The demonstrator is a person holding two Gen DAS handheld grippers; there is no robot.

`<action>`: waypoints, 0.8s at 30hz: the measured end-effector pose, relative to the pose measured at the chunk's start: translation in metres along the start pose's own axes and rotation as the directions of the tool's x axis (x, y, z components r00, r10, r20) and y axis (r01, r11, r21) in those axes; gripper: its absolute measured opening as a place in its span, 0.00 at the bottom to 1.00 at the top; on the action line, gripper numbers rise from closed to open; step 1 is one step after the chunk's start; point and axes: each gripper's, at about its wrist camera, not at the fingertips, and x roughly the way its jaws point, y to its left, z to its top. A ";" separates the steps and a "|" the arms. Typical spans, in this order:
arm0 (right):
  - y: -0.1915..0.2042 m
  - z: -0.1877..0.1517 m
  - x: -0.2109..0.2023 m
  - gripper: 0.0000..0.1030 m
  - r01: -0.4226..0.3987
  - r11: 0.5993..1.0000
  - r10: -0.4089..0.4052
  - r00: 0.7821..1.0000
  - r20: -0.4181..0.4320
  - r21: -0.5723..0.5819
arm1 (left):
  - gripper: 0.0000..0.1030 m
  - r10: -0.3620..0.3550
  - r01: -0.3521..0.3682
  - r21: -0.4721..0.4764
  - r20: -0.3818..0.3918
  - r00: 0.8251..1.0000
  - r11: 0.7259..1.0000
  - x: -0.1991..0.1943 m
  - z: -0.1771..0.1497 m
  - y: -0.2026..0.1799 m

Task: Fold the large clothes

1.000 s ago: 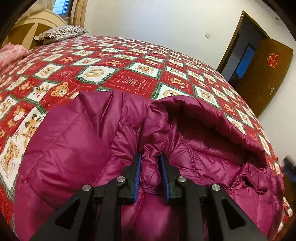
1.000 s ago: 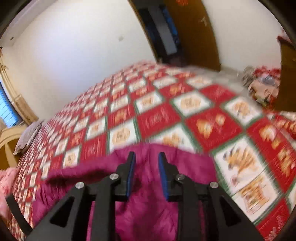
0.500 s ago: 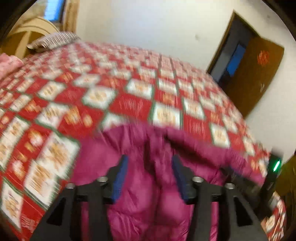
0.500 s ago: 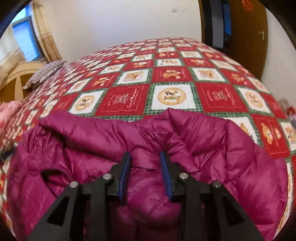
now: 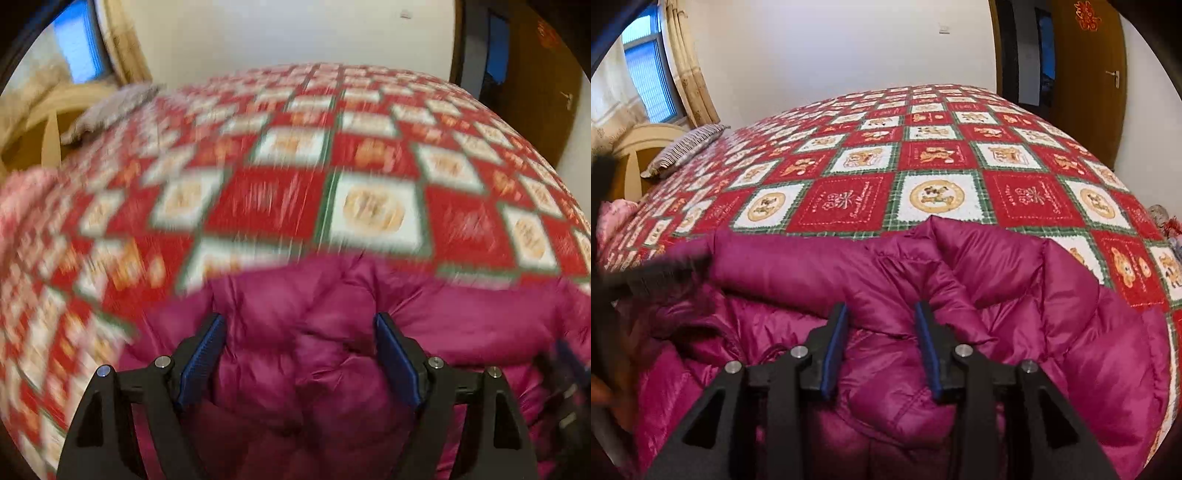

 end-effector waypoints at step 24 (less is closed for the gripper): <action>-0.011 0.009 0.011 0.51 0.192 0.981 -0.192 0.981 -0.027 -0.002 | 0.87 -0.007 0.008 -0.026 0.067 0.998 1.000 0.002 -0.009 0.002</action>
